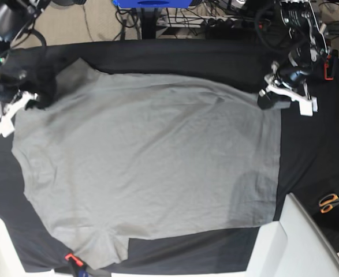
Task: Fold the T-shirt properly
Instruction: 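Lift both held corners and fold that side over toward the shirt's middle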
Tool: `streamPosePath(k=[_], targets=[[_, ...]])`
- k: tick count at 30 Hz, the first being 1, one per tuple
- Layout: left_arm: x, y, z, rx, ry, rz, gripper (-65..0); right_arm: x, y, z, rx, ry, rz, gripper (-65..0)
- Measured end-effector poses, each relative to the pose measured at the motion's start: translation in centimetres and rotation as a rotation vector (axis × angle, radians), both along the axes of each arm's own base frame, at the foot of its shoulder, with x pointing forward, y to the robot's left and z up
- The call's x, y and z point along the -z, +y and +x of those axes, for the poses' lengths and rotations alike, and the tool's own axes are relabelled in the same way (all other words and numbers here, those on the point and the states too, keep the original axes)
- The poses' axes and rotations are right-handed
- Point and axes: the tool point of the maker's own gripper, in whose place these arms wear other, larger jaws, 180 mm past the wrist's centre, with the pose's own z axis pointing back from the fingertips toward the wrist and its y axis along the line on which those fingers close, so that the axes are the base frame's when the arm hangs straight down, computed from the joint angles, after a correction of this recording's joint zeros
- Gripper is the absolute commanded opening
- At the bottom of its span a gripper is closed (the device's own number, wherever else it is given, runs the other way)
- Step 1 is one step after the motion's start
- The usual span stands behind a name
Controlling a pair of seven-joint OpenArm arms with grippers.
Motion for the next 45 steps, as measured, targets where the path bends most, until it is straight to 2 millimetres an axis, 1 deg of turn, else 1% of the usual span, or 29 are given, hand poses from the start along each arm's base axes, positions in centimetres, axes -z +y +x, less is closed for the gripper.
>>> streamPosePath(k=[2, 3, 5, 7, 9, 13, 16, 18, 21, 23, 26, 28, 31, 34, 36, 39, 41, 45], targets=[[0.2, 0.8, 0.4, -0.060, 0.029, -0.004, -65.0, 0.1, -0.4, 0.6, -0.001, 0.009, 0.006, -64.7], [0.4, 0.7, 0.6, -0.075, 0.042, -0.005, -65.0, 0.0, -0.8, 0.9, 0.001, 0.009, 0.001, -64.7], [0.5, -0.3, 1.4, -0.042, 0.051, -0.007, -65.0, -0.4, -1.5, 2.1, 0.012, -0.013, 0.002, -64.7], [0.6, -1.4, 2.5, -0.002, 0.048, -0.016, -65.0, -0.8, -1.7, 3.4, 0.032, -0.043, 0.014, -64.7], [0.7, -2.1, 3.4, 0.014, 0.042, -0.029, -65.0, -0.8, -1.7, 4.1, 0.036, -0.045, 0.035, -64.7], [1.6, -2.7, 4.2, 0.017, 0.063, -0.056, -65.0, -0.2, -3.0, 4.5, 0.066, -0.033, 0.046, -64.7], [1.6, -2.7, 5.3, 0.010, 0.059, -0.068, -65.0, -0.2, -3.5, 5.6, 0.082, -0.039, 0.063, -64.7], [1.3, -2.7, 6.2, 0.007, 0.045, -0.075, -65.0, -0.4, -3.2, 6.7, 0.046, -0.047, 0.050, -64.7], [0.6, -2.7, 7.2, 0.006, 0.021, -0.076, -65.0, -1.0, -2.3, 8.8, 0.027, -0.095, 0.059, -64.7], [0.3, -2.7, 7.7, 0.007, 0.011, -0.076, -65.0, -0.9, -1.6, 9.4, 0.023, -0.100, 0.074, -64.7], [-0.3, -2.8, 8.8, 0.023, -0.004, -0.057, -65.0, -0.3, -1.0, 9.8, 0.026, -0.097, 0.087, -64.7], [0.0, -3.6, 9.4, 0.085, 0.019, 0.018, -65.0, -0.4, -0.8, 10.3, 0.021, -0.106, 0.079, -64.7], [0.5, -4.9, 10.2, 0.134, 0.034, 0.055, -65.0, -1.4, 0.0, 12.4, 0.009, -0.153, 0.084, -64.7], [1.2, -4.8, 10.4, 0.127, 0.057, 0.046, -65.0, -2.2, 0.3, 13.9, 0.020, -0.196, 0.094, -64.7], [1.4, -4.3, 10.6, 0.124, 0.069, 0.052, -65.0, -2.2, 0.6, 14.4, 0.020, -0.202, 0.098, -64.7], [0.9, -4.0, 11.5, 0.119, 0.052, 0.055, -65.0, -1.9, 1.2, 14.9, 0.024, -0.207, 0.108, -64.7], [0.4, -4.1, 12.1, 0.119, 0.037, 0.054, -65.0, -2.3, 1.0, 15.5, 0.049, -0.236, 0.113, -64.7], [0.2, -4.1, 12.3, 0.118, 0.033, 0.055, -65.0, -2.8, 0.6, 16.4, 0.082, -0.277, 0.113, -64.7]])
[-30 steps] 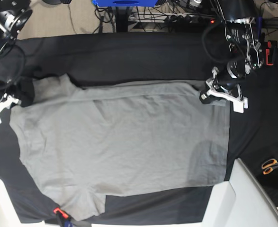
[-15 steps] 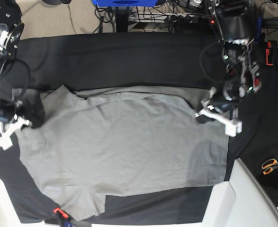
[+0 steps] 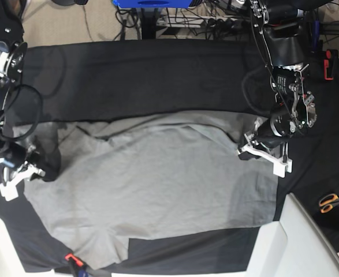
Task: Fold the T-shirt properly
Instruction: 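Lift both held corners and fold that side over toward the shirt's middle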
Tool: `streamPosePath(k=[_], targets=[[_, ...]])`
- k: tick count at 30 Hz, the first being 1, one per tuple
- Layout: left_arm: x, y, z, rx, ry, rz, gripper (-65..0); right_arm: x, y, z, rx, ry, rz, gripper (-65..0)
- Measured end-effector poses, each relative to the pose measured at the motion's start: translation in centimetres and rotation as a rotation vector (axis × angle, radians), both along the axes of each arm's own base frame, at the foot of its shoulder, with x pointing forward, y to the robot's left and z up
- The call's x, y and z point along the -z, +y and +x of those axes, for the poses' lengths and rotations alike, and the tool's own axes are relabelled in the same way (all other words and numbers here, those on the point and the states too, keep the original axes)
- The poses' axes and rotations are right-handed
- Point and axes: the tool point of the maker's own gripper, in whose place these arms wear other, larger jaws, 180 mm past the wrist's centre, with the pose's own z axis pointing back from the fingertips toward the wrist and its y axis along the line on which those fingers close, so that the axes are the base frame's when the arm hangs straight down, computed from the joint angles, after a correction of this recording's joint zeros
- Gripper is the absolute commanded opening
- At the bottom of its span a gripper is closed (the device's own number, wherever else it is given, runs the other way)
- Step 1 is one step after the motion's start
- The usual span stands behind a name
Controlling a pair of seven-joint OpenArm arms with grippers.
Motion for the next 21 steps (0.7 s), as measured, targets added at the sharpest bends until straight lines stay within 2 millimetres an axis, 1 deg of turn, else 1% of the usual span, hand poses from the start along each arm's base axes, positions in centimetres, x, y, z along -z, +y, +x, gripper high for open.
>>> streamPosePath(k=[5, 6, 9, 12, 21], targets=[[-1.3, 0.6, 1.6, -0.038, -0.079, 0.007, -65.0, -0.3, -0.2, 0.4, 0.017, -0.020, 0.000, -64.7], [-1.2, 0.7, 1.7, -0.047, -0.086, 0.006, -65.0, -0.3, -0.4, 0.4, 0.022, -0.024, -0.001, -64.7], [0.0, 1.9, 1.3, -0.144, -0.059, 0.008, -65.0, -0.7, -0.9, 0.8, 0.043, -0.047, -0.004, -64.7], [0.5, 2.7, 1.2, -0.192, -0.068, 0.020, -65.0, -0.7, -1.0, 0.9, 0.051, -0.054, -0.005, -64.7], [0.3, 2.6, 1.6, -0.198, -0.079, 0.014, -65.0, -0.7, -1.1, 0.8, 0.057, -0.057, -0.005, -64.8]])
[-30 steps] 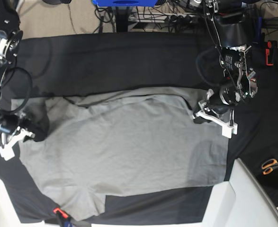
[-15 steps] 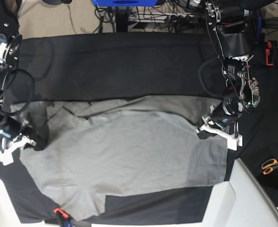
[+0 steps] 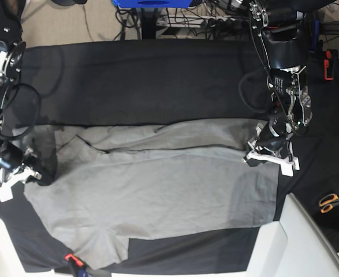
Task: Fold the T-shirt properly
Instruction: 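Lift both held corners and fold that side over toward the shirt's middle, then open both grippers and raise them off the folded shirt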
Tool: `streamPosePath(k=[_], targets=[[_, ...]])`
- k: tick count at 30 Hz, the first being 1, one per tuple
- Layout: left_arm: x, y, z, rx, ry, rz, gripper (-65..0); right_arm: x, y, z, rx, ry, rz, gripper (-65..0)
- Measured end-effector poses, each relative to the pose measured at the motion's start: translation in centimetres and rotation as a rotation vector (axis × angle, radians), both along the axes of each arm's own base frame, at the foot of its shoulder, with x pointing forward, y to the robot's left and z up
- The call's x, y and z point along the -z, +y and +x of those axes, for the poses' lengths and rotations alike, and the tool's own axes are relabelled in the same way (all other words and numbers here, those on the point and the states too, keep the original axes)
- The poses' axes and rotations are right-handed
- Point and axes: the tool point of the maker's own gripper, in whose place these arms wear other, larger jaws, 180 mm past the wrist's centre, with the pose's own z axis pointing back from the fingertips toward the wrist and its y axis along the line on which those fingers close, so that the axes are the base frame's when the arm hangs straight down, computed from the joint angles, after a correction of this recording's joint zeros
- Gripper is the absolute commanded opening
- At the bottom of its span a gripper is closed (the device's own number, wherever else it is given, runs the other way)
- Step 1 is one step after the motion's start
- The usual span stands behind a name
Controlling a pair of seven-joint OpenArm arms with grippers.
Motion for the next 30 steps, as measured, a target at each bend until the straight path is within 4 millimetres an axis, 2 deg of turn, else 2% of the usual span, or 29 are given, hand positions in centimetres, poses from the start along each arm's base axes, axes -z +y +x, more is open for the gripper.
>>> streamPosePath(k=[7, 11, 17, 21, 23, 25, 26, 28, 30], targets=[[-0.1, 0.1, 0.1, -0.004, -0.005, 0.001, -65.0, 0.0, -0.2, 0.0, 0.028, -0.021, 0.006, -64.8], [-1.2, 1.0, 0.9, -0.051, -0.084, 0.025, -65.0, 0.1, -0.1, 0.0, 0.027, -0.021, 0.010, -64.8], [-1.0, 0.8, 0.7, -0.051, -0.081, 0.022, -65.0, 0.1, 0.0, 0.0, 0.028, -0.022, 0.012, -64.2], [-1.1, 0.8, 0.9, -0.053, -0.085, 0.021, -65.0, -0.4, -1.1, 0.2, 0.087, -0.042, 0.044, -63.0], [-1.1, 0.8, 0.9, -0.053, -0.086, 0.020, -65.0, -0.6, -2.0, 0.2, 0.129, -0.053, 0.061, -55.8], [-1.1, 0.9, 0.9, -0.061, -0.082, 0.021, -65.0, -0.8, -2.4, 0.3, 0.156, -0.062, 0.076, -43.5], [-1.0, 1.1, 0.9, -0.072, -0.075, 0.022, -65.0, -0.8, -2.4, 0.3, 0.158, -0.063, 0.079, -35.3], [-1.2, 1.3, 1.0, -0.072, -0.078, 0.024, -55.6, -0.7, -2.2, 0.3, 0.157, -0.063, 0.081, -21.8], [-1.6, 1.9, 1.4, -0.093, -0.088, 0.018, -42.3, -0.8, -2.1, 0.3, 0.156, -0.065, 0.085, -17.7]])
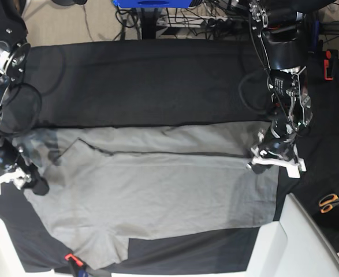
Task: Fold the T-shirt properly
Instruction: 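Open both grippers and raise them off the folded shirt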
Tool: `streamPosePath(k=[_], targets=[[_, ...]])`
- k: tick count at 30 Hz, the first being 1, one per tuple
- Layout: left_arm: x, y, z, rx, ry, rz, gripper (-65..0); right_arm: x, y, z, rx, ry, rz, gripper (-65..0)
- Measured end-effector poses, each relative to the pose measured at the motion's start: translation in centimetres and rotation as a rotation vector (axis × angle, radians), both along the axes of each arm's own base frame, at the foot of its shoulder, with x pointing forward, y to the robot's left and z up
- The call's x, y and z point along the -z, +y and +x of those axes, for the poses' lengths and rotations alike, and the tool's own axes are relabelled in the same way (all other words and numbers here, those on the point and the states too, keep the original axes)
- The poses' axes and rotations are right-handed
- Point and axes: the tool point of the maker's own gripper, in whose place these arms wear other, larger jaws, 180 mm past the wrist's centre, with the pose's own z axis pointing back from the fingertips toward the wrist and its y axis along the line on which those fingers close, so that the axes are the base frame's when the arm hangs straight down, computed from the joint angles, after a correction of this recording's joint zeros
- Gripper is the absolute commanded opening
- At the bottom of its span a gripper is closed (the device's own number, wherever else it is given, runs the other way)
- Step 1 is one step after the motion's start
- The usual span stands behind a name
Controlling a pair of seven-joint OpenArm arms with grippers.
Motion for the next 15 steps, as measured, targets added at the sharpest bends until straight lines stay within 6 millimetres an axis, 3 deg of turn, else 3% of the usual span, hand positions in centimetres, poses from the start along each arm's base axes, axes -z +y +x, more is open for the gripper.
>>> streamPosePath(k=[4, 6, 9, 12, 15], targets=[[-2.8, 3.0, 0.7, -0.089, -0.080, 0.004, -24.7, -1.2, -1.2, 0.0, 0.027, -0.027, -0.018, -21.3], [-4.9, 4.7, -0.1, -0.123, -0.125, 0.029, -21.1, -2.7, -3.1, -0.9, 0.060, -0.067, -0.050, -22.1], [-6.4, 5.1, -2.9, -0.083, -0.102, 0.029, -19.6, -3.8, -6.5, -4.1, 0.102, -0.046, -0.126, -22.4], [-5.8, 3.7, -6.9, -0.002, -0.029, -0.066, -19.6, -2.3, -7.8, -8.8, 0.149, 0.052, -0.124, -22.4], [-2.5, 3.7, -11.8, 0.040, 0.132, -0.130, -20.1, 2.4, -6.9, -13.4, 0.284, 0.247, 0.036, -21.8]])
